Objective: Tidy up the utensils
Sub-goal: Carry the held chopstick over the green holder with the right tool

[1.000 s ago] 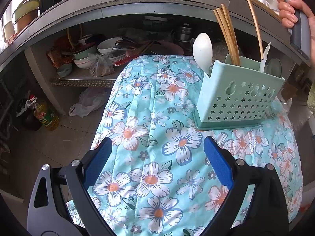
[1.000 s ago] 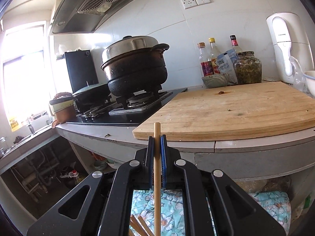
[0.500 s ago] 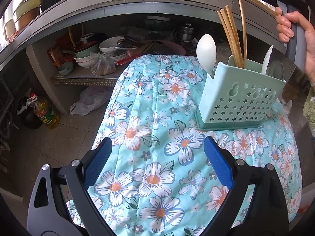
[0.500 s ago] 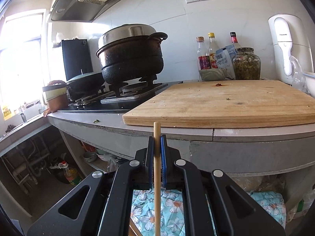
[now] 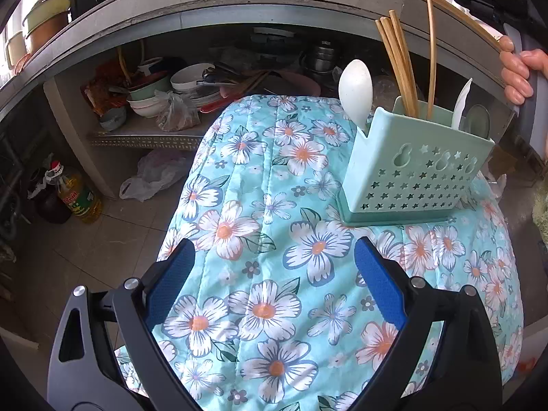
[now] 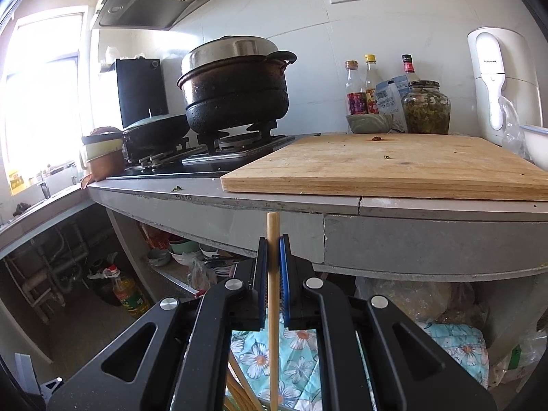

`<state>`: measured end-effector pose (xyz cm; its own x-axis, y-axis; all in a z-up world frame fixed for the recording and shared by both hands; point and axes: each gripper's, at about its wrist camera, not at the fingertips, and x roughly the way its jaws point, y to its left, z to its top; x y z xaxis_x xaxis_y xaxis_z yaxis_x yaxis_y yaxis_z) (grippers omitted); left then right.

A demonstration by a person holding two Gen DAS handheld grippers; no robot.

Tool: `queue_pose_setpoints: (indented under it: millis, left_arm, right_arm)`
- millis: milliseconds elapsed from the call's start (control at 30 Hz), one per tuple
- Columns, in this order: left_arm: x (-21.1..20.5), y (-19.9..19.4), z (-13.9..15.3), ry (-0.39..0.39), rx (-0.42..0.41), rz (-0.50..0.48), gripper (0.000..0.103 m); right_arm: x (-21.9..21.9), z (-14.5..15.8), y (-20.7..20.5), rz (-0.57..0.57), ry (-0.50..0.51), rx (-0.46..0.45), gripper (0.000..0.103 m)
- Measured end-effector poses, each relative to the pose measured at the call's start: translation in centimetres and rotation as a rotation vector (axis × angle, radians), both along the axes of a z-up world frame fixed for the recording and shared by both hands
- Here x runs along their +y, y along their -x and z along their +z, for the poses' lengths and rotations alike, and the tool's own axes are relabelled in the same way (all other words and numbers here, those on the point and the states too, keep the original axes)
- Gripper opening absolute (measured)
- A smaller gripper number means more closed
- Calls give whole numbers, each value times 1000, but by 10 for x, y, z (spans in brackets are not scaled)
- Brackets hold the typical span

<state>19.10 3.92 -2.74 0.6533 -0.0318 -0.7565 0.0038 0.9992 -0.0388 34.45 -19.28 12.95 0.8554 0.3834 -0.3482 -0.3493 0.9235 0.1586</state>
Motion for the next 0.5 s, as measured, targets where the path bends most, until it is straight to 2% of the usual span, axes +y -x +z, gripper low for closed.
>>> queue_pose_setpoints:
  millis: [500]
  left_arm:
    - [-2,7,4,4,-7,-4,90]
  right_arm:
    - [8,-37,31,41,117,58,7]
